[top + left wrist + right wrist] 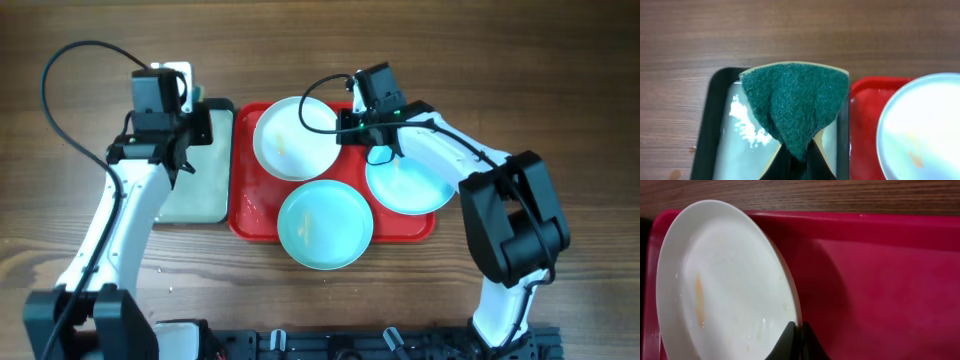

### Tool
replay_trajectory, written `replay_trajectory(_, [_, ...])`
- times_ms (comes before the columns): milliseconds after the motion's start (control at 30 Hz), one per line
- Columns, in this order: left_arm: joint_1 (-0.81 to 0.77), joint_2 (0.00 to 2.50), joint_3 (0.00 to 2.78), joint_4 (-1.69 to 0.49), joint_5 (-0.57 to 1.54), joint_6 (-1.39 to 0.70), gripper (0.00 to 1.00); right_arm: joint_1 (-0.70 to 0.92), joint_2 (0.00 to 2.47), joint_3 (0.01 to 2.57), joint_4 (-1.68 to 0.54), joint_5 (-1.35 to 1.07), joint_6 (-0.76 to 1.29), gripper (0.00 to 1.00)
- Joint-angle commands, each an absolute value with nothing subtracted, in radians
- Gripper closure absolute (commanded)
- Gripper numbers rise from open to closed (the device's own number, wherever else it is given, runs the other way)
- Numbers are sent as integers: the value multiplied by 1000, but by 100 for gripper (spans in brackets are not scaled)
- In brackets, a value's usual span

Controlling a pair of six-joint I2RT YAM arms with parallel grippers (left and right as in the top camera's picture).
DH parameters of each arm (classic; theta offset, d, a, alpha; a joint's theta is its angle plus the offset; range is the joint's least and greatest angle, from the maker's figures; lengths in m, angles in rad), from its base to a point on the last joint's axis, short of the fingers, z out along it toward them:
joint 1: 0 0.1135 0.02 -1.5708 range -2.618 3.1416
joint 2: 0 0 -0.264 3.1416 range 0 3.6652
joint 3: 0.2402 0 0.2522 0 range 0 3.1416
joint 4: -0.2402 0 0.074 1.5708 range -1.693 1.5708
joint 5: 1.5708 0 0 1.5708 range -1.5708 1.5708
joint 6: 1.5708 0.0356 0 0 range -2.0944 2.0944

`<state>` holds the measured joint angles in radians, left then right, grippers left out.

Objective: Clean dirty plates on tray and stack at the side
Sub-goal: 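Scrub the white plate with the sponge in the left gripper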

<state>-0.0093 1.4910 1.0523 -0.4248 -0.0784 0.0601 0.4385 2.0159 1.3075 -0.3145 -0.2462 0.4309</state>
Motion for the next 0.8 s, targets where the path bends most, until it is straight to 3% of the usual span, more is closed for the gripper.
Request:
replay_trajectory(0, [-42,1521,1072,-423,-76,109,96,463,2009,1327,-308,-254,451,96])
replay_trajectory(267, [-126,1521,1077,-403,171,-175,96,468,2025,1320,-307,-226,455,96])
replay_trajectory(467, [-232,1568,1051,-370,164,-327,96,468,2025,1320,-307,-227,455,96])
replay_trajectory(767, [-248,1766,1051,-312,104,-331,96,468,2025,1320,-310,-229,452,96])
